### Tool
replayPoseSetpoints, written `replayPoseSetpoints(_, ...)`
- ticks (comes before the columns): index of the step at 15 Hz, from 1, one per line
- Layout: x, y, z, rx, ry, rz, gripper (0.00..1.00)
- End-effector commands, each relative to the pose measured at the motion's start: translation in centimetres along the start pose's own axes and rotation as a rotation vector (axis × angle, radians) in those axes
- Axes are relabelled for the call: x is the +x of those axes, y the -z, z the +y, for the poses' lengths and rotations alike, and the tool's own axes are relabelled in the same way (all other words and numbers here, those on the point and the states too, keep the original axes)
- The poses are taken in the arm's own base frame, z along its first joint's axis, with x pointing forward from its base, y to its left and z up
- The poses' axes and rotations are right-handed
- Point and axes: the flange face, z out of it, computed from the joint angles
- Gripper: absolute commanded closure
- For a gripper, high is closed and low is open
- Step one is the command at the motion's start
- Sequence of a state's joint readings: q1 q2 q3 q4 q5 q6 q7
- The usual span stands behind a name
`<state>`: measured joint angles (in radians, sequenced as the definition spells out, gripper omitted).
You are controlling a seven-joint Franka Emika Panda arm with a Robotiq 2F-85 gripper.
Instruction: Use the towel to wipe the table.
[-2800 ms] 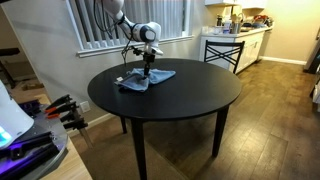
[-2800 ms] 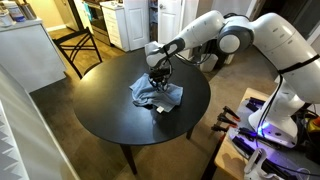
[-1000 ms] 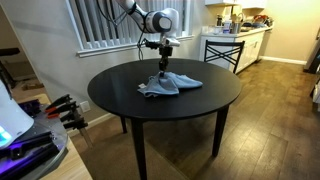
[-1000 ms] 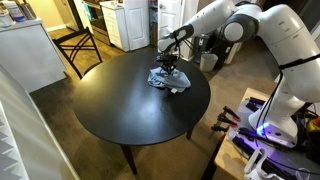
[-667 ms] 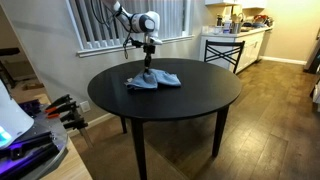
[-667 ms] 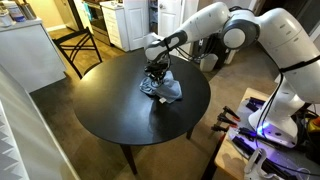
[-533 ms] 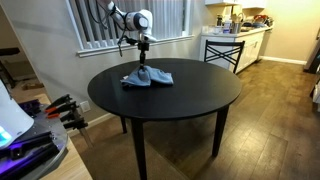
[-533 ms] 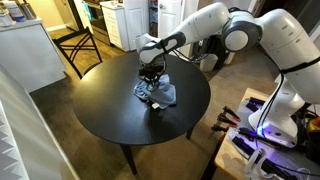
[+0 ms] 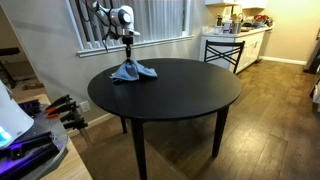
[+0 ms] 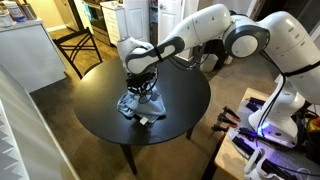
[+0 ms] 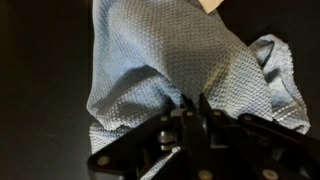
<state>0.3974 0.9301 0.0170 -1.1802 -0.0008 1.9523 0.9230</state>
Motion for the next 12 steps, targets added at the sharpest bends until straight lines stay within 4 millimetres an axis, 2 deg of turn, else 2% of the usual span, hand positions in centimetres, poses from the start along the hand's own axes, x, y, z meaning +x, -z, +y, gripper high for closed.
replayPoseSetpoints(1, 1.0, 0.4, 0.5, -0.009, 0.099, -0.002, 0.98)
replayPoseSetpoints(3, 2.8, -0.5, 2.2, -0.036, 0.106, 0.004, 0.98)
replayPoseSetpoints(6, 7.6, -3.2, 6.7, -0.093, 0.053, 0.019, 0.98)
replayPoseSetpoints(8, 11.4, -5.6, 11.0, -0.150, -0.029, 0.018, 0.98)
replayPoseSetpoints(12, 17.8, -8.6, 20.5, -0.231, -0.208, 0.006, 0.98)
